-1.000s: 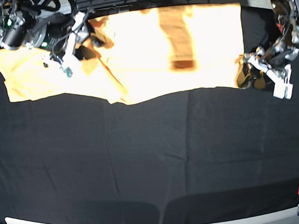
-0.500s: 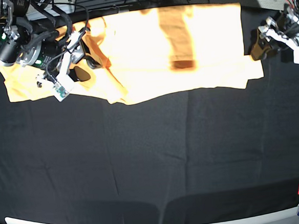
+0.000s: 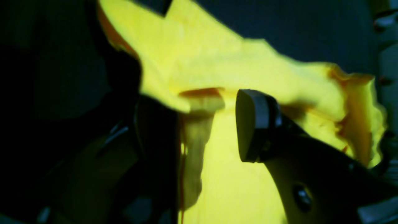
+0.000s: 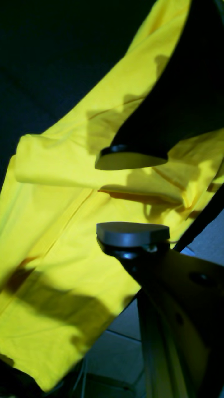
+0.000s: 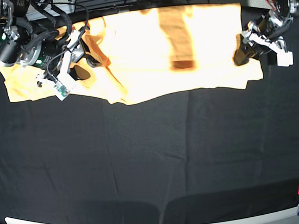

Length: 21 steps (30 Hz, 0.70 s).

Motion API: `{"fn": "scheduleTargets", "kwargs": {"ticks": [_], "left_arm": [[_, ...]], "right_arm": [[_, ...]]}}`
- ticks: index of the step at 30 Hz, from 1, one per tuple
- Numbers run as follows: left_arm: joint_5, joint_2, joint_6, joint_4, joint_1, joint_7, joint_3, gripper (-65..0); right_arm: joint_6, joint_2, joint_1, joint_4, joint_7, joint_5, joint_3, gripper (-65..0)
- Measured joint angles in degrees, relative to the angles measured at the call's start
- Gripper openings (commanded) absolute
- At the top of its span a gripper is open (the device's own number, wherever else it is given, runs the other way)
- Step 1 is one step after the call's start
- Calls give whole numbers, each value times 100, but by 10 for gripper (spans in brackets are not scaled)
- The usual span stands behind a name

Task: Layout the t-shirt on the table in an organized manner, then fold the t-shirt properly
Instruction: 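Grasp the shirt's other end with the left gripper and fold it toward the right gripper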

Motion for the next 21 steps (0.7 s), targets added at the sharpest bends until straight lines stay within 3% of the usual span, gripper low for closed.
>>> {"fn": "scheduleTargets", "kwargs": {"ticks": [5, 7, 8, 12, 18, 21], "left_arm": [[-146, 2, -46, -658, -356, -22, -2, -296], [-498, -2, -114, -780, -363, 125, -4, -296], [-608, -11, -310, -780, -348, 323, -24, -304], [-1003, -24, -299, -780, -334, 890, -35, -380], [-1043, -28, -302, -780, -334, 1010, -35, -409], [-1043, -26, -299, -780, -334, 973, -35, -533]], "right_arm": [[-2, 0, 0, 0, -166, -2, 0, -385], [-2, 0, 0, 0, -162, 0, 2, -385], [-2, -2, 0, 0, -153, 0, 2, -385], [-2, 0, 0, 0, -72, 0, 0, -385], [-2, -2, 0, 0, 74, 2, 2, -385], [-2, 0, 0, 0, 116, 0, 2, -385]]}}
